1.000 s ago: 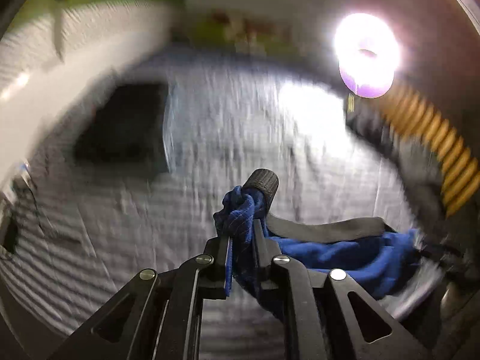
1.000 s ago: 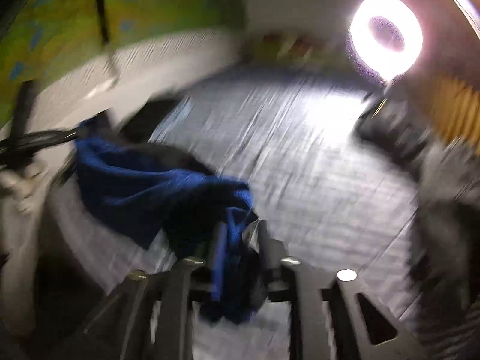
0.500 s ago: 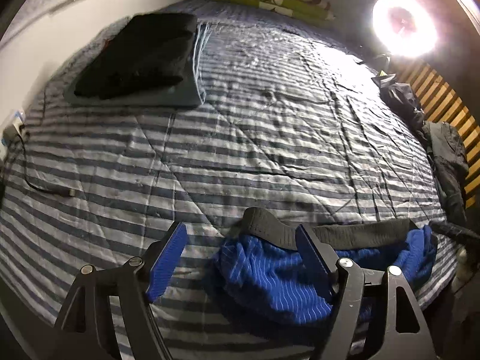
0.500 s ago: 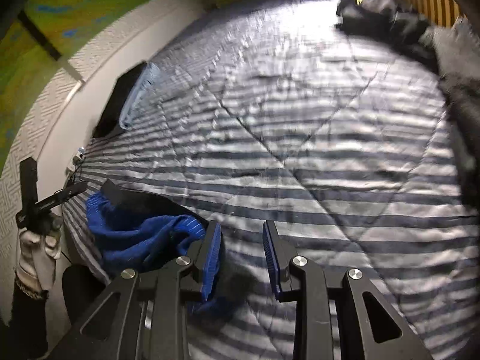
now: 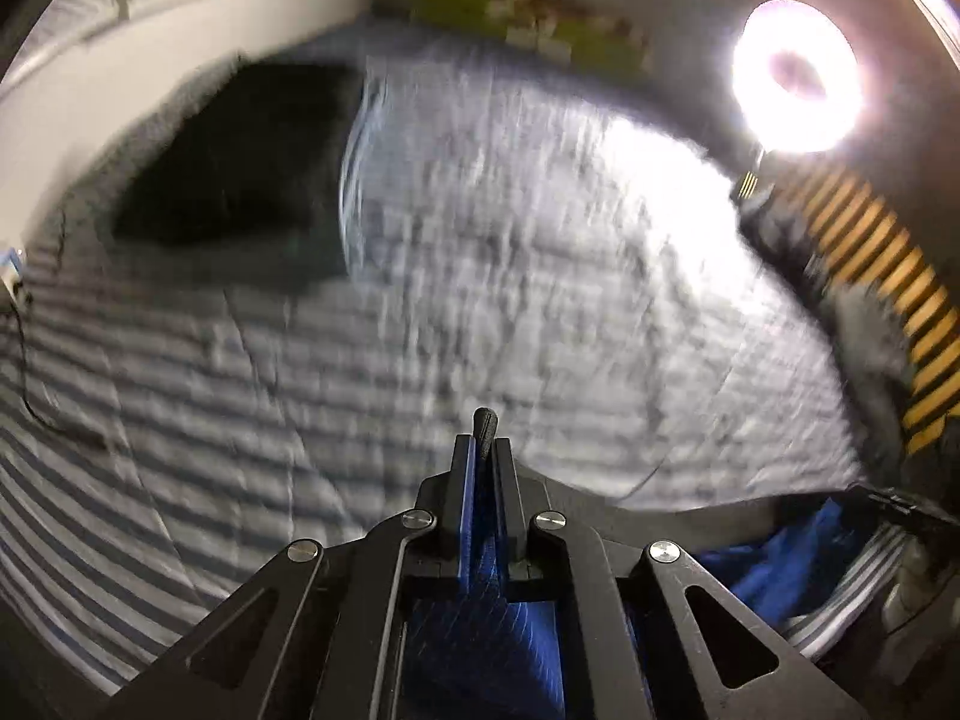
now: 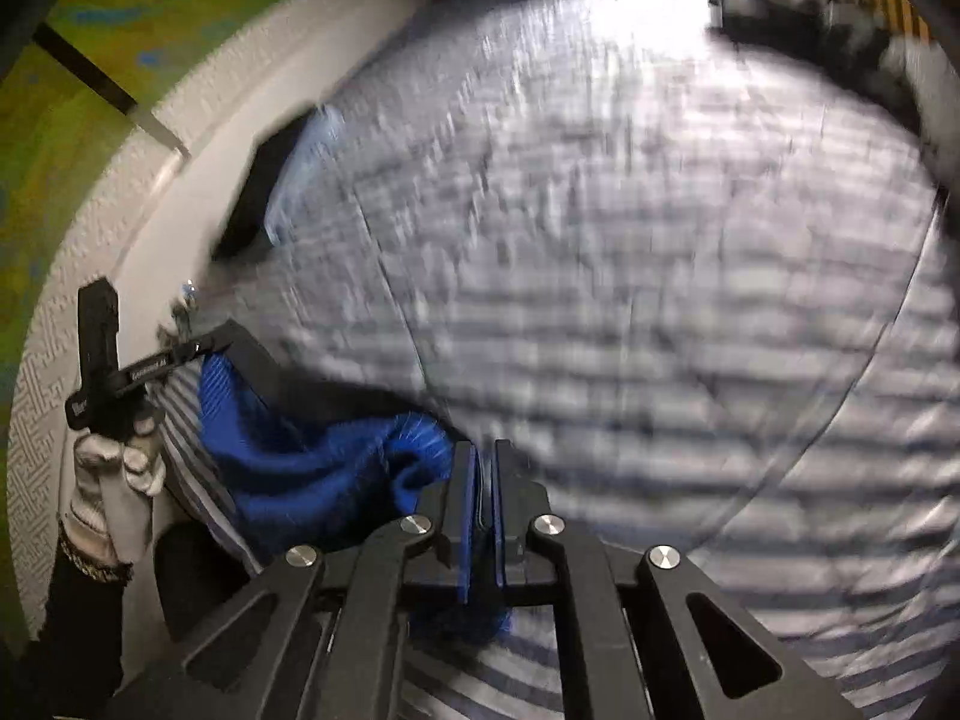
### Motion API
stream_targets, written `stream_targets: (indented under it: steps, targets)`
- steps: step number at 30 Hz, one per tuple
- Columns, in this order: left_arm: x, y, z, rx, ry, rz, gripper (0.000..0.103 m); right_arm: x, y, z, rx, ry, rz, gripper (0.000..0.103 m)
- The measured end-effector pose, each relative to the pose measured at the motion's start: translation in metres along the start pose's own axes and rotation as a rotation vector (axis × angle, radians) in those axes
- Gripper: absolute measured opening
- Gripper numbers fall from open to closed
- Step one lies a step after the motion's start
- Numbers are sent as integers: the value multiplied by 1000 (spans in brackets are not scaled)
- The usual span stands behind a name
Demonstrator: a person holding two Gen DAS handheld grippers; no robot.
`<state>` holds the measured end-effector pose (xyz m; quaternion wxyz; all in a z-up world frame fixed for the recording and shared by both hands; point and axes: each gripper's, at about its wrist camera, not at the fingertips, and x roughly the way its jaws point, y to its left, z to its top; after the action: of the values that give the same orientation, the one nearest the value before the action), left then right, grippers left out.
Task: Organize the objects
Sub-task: 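Hold the waistband with both tools and stretch the garment open above the bed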
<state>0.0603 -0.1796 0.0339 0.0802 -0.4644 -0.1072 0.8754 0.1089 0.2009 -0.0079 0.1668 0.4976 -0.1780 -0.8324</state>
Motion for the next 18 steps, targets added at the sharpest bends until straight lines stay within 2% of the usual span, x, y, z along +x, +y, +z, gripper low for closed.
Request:
stream_targets:
  steps: [6, 8, 10, 13, 15, 16, 18]
  targets:
    - [-91, -26, 48, 36, -236, -79, 5, -90, 37, 42, -130, -281, -11, 3]
    - [-109, -30, 47, 43, -265, -102, 5, -108, 46, 44, -156, -333, -9, 3]
    - [-116, -32, 35, 50, -263, -121, 5, -117, 48, 39, -154, -342, 4, 3]
    - [-105, -31, -4, 108, -201, -86, 5, -110, 39, 9, -155, -287, 14, 3]
    - [-77, -28, -43, 148, -91, -45, 5, -93, 31, -16, -164, -207, -15, 3]
    - [-58, -24, -66, 159, -8, -30, 5, -76, 25, -36, -165, -138, -33, 3]
    - [-34, -15, -96, 156, 95, -33, 5, -54, 13, -61, -150, -45, -41, 3]
